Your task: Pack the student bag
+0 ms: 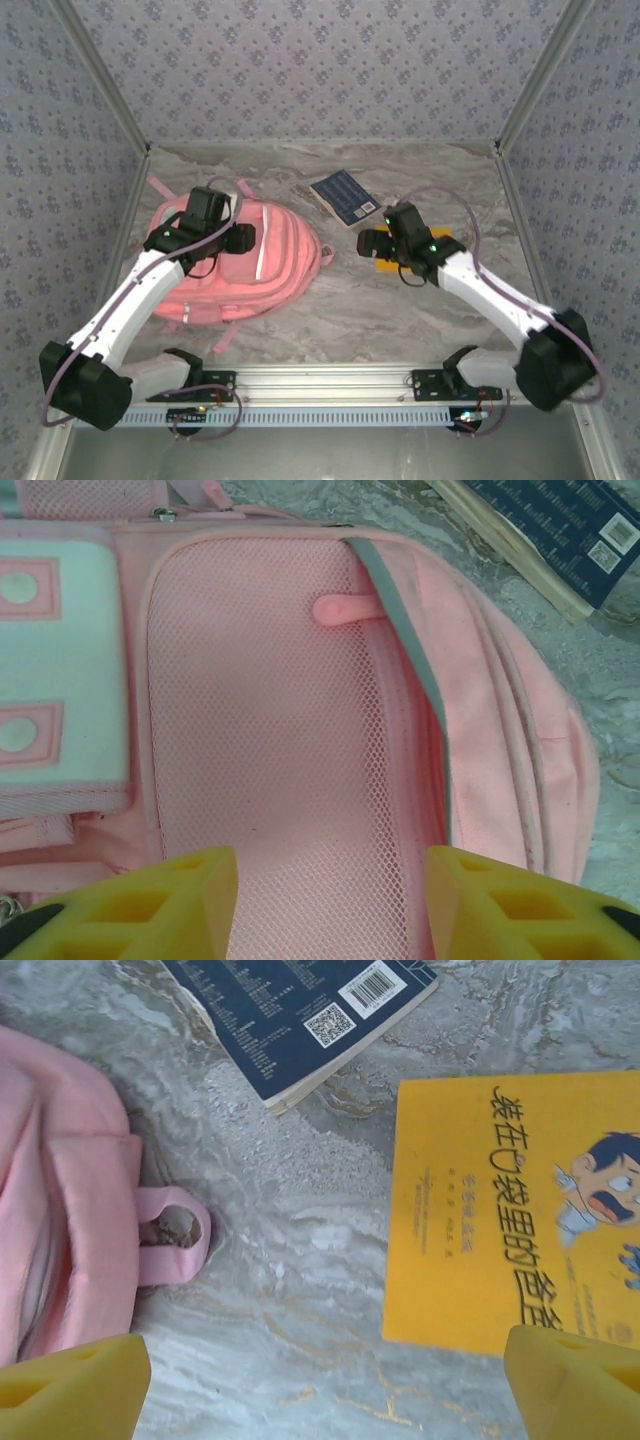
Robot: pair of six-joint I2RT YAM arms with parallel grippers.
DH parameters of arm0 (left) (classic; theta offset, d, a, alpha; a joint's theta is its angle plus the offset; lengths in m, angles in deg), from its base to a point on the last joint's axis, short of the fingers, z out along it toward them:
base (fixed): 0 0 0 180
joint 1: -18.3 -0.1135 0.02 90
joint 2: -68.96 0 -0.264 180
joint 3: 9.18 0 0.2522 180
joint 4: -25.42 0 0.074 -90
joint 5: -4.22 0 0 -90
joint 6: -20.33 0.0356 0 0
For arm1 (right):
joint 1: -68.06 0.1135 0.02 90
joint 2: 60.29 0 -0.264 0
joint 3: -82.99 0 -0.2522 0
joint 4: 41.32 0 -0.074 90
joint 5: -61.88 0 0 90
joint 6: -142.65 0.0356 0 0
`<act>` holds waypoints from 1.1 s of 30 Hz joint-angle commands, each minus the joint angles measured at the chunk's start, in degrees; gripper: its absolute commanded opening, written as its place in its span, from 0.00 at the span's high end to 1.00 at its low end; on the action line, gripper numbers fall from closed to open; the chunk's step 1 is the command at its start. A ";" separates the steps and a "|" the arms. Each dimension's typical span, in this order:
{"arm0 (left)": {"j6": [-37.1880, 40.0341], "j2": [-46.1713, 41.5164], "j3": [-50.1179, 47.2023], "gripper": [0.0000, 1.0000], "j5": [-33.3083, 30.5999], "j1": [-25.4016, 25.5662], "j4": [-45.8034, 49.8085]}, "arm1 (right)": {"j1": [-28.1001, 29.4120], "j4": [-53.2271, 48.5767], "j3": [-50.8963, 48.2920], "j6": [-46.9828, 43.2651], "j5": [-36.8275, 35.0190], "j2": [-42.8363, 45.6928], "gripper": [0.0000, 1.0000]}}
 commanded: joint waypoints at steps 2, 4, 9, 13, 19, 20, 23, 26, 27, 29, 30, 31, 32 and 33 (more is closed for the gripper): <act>-2.67 -5.54 -2.69 0.46 1.45 -0.15 -4.88 | -0.79 -2.54 10.55 -5.90 2.88 -12.14 0.05; -3.06 -7.81 -3.85 0.45 0.15 -0.11 -5.55 | -0.86 -5.87 19.42 -9.43 1.84 -20.02 0.05; -2.93 -11.70 -6.26 0.45 -1.23 0.16 -6.55 | -0.94 -14.09 38.06 -17.86 1.85 -37.35 0.12; -2.76 -13.48 -7.77 0.44 -1.73 0.77 -7.67 | -0.69 -20.63 51.73 -21.79 -1.15 -47.86 0.20; -2.58 -13.42 -7.80 0.44 -1.62 1.80 -8.02 | -0.06 -26.79 64.30 -24.10 -4.48 -58.61 0.22; -2.58 -13.42 -7.78 0.44 -1.54 1.99 -8.11 | -0.04 -27.42 65.57 -24.30 -4.74 -59.75 0.23; -2.65 -13.21 -7.85 0.43 -1.18 2.33 -8.28 | 0.32 -28.91 68.87 -24.97 -7.82 -62.13 0.23; -2.58 -13.15 -7.85 0.43 -1.09 2.36 -8.62 | 1.11 -28.85 70.94 -29.02 -10.64 -63.81 0.24; -2.58 -12.97 -7.83 0.43 -1.01 2.32 -8.72 | 1.35 -29.18 71.73 -29.75 -11.12 -64.39 0.24; -2.54 -12.70 -7.60 0.43 -1.02 2.31 -8.82 | 1.97 -30.49 73.71 -30.61 -13.03 -66.04 0.24; -2.55 -12.63 -7.51 0.43 -1.03 2.35 -8.81 | 2.26 -31.18 74.26 -30.74 -13.55 -66.50 0.24; -2.42 -12.55 -7.42 0.43 -1.00 2.40 -8.81 | 2.36 -31.29 74.71 -31.26 -14.49 -66.81 0.24; -2.41 -12.54 -7.45 0.43 -1.01 2.35 -8.86 | 2.53 -31.30 75.10 -31.74 -15.32 -67.17 0.24; -2.44 -12.46 -7.54 0.43 -1.00 2.30 -8.88 | 2.59 -31.38 75.48 -32.25 -15.92 -67.57 0.24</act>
